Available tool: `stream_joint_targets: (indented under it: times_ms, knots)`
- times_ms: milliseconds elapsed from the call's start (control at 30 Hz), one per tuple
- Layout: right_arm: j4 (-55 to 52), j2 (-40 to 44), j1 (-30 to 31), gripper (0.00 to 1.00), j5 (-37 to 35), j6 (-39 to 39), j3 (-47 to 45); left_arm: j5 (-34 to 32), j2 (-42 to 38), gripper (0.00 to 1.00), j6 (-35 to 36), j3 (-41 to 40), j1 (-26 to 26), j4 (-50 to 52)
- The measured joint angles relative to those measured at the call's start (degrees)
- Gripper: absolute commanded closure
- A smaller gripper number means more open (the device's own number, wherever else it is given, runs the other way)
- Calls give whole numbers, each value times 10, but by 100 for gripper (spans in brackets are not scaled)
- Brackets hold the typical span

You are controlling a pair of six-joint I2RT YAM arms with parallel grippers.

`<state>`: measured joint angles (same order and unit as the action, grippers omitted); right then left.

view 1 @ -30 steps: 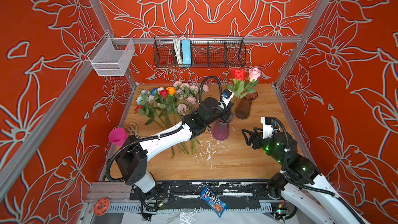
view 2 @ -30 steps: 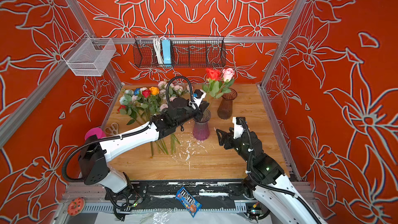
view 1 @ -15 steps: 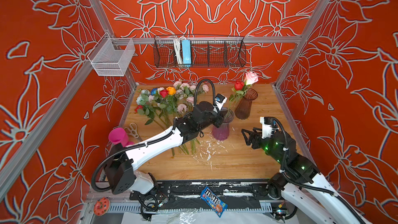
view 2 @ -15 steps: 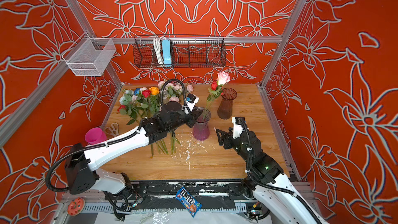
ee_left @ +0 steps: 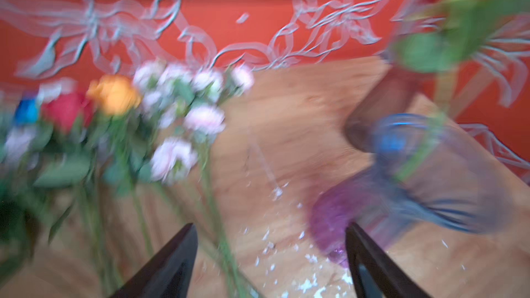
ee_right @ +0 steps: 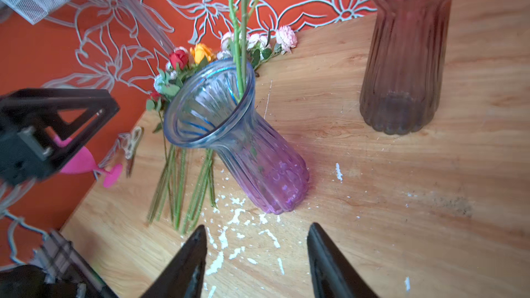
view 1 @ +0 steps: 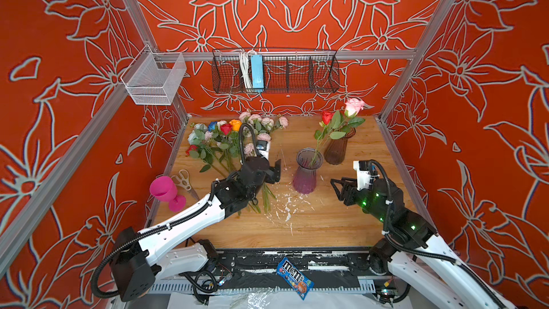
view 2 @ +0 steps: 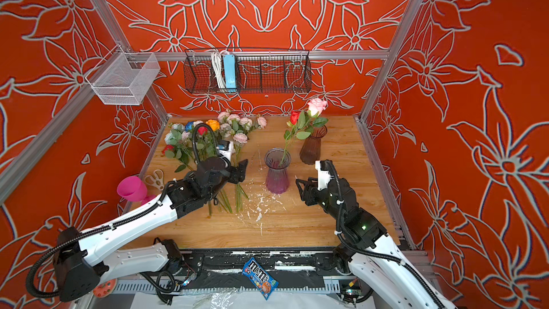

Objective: Arrange flowers in a vase
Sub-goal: Pick up the flower from the flowers.

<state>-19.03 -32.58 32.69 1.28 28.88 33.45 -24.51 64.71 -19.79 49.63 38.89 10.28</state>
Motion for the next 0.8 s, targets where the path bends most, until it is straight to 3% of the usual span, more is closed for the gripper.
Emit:
stream_joint_targets:
  times_ms: [167, 267, 433, 533, 800]
  knots:
    - [8, -17, 0, 54, 6, 4, -4, 65, 14, 39, -117, -17, -178, 87]
    - [16, -31, 0, 54, 20, 3, -4, 100, 40, 42, -151, -21, -236, 116]
    - [24, -49, 0, 55, 30, 3, -4, 170, 130, 55, -166, 1, -269, 138]
    - [31, -52, 0, 55, 34, 3, -4, 206, 197, 56, -164, 39, -271, 144]
    - [33, -53, 0, 55, 37, -2, -4, 220, 325, 63, -152, 121, -271, 147]
